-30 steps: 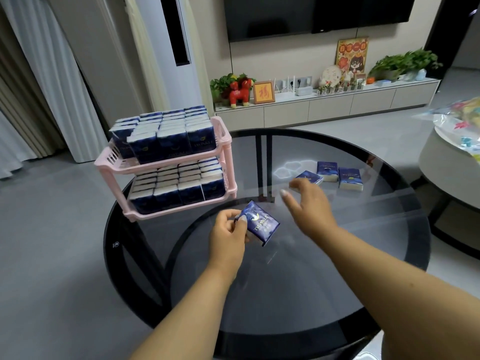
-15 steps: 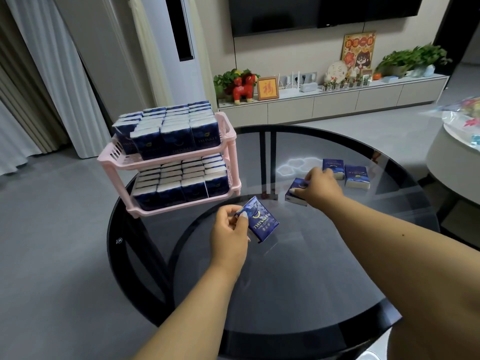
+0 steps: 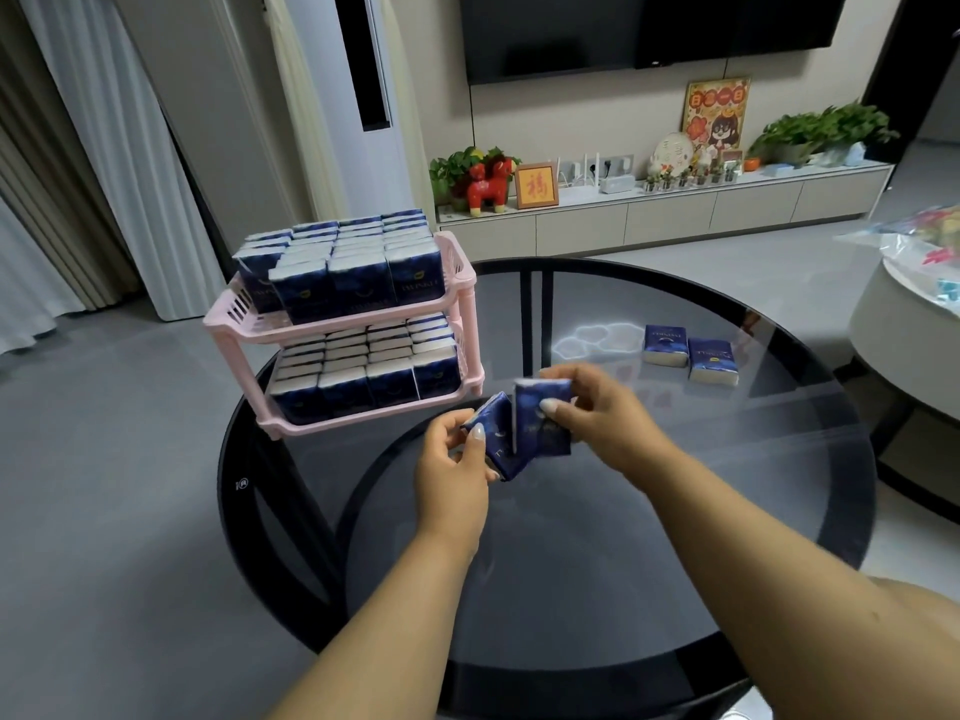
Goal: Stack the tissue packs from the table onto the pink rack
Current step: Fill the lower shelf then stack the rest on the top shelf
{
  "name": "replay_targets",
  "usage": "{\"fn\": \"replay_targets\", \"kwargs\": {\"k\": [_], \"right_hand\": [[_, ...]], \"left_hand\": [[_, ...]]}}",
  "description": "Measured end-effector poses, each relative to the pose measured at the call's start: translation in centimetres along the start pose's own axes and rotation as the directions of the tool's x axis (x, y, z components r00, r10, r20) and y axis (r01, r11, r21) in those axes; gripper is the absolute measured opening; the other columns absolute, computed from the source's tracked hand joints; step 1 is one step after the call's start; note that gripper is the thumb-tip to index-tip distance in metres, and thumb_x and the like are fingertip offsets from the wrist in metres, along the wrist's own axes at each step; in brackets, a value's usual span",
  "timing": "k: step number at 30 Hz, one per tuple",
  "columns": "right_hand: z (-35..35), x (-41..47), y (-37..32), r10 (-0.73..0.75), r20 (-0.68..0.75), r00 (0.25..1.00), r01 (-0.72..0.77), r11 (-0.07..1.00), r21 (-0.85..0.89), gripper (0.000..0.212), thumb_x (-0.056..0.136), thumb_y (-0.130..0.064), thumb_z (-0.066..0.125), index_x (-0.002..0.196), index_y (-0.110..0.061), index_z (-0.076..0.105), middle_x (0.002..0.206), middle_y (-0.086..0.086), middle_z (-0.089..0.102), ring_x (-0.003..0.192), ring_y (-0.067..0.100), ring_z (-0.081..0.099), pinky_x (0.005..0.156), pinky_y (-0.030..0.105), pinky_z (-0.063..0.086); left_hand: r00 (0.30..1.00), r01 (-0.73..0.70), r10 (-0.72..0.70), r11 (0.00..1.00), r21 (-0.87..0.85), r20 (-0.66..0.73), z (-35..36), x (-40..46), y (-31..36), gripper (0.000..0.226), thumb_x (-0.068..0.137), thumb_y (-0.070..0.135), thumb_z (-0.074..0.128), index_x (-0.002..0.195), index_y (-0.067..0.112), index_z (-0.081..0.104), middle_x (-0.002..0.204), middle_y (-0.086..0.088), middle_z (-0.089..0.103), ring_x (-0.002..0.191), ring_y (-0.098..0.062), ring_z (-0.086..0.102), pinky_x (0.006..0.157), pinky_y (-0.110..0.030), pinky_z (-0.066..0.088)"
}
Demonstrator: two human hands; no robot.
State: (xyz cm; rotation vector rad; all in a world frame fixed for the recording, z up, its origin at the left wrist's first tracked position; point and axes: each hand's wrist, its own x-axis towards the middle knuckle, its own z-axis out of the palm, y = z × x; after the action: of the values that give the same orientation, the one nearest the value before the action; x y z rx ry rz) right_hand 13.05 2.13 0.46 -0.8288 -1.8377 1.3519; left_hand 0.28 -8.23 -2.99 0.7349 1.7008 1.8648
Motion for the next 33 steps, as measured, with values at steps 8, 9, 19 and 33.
{"fn": "replay_targets", "kwargs": {"k": [8, 9, 19, 33], "right_hand": [[2.3, -2.1, 3.3, -0.124, -0.078, 0.989, 0.109, 0.980, -0.167, 0.051, 0.088, -0.020, 0.065, 0.129, -0.042, 0.045, 0.109, -0.007, 0.058, 0.079, 0.021, 0.057, 0.073, 0.034, 0.056], [2.3, -2.2, 3.3, -0.125, -0.100, 0.987, 0.107, 0.980, -0.166, 0.048, 0.088, -0.021, 0.064, 0.129, -0.039, 0.045, 0.110, -0.007, 0.057, 0.081, 0.019, 0.058, 0.075, 0.033, 0.056], [2.7, -3.8, 1.5, -0.128, 0.071, 0.989, 0.141, 0.962, -0.233, 0.035, 0.093, -0.047, 0.030, 0.111, -0.042, 0.059, 0.108, -0.021, 0.063, 0.105, 0.001, 0.057, 0.092, 0.028, 0.046], [3.0, -4.4, 1.1, -0.042, 0.188, 0.981, 0.107, 0.929, -0.354, 0.044, 0.099, -0.043, 0.024, 0.129, -0.032, 0.054, 0.130, -0.005, 0.058, 0.118, 0.009, 0.050, 0.094, 0.022, 0.035]], "left_hand": [[0.984, -0.035, 0.040, 0.999, -0.031, 0.175, -0.2, -0.9, 0.9, 0.044, 0.080, 0.014, 0.078, 0.115, 0.027, 0.056, 0.106, 0.004, 0.065, 0.079, -0.011, 0.069, 0.062, -0.022, 0.055], [0.981, -0.033, 0.035, 0.999, -0.016, 0.190, -0.2, -0.9, 0.8, 0.053, 0.076, 0.011, 0.081, 0.117, 0.030, 0.054, 0.110, 0.006, 0.064, 0.087, -0.014, 0.071, 0.069, -0.027, 0.058], [0.975, -0.122, 0.083, 0.976, 0.182, 0.208, -1.2, 0.4, 0.8, 0.051, 0.064, 0.017, 0.085, 0.106, 0.030, 0.058, 0.101, 0.001, 0.071, 0.092, -0.020, 0.069, 0.081, -0.040, 0.059], [0.937, -0.279, 0.099, 0.789, 0.547, 0.335, -3.7, 0.6, 2.9, 0.040, 0.073, 0.027, 0.082, 0.103, 0.028, 0.057, 0.102, 0.009, 0.062, 0.088, 0.000, 0.058, 0.064, -0.011, 0.039]]}}
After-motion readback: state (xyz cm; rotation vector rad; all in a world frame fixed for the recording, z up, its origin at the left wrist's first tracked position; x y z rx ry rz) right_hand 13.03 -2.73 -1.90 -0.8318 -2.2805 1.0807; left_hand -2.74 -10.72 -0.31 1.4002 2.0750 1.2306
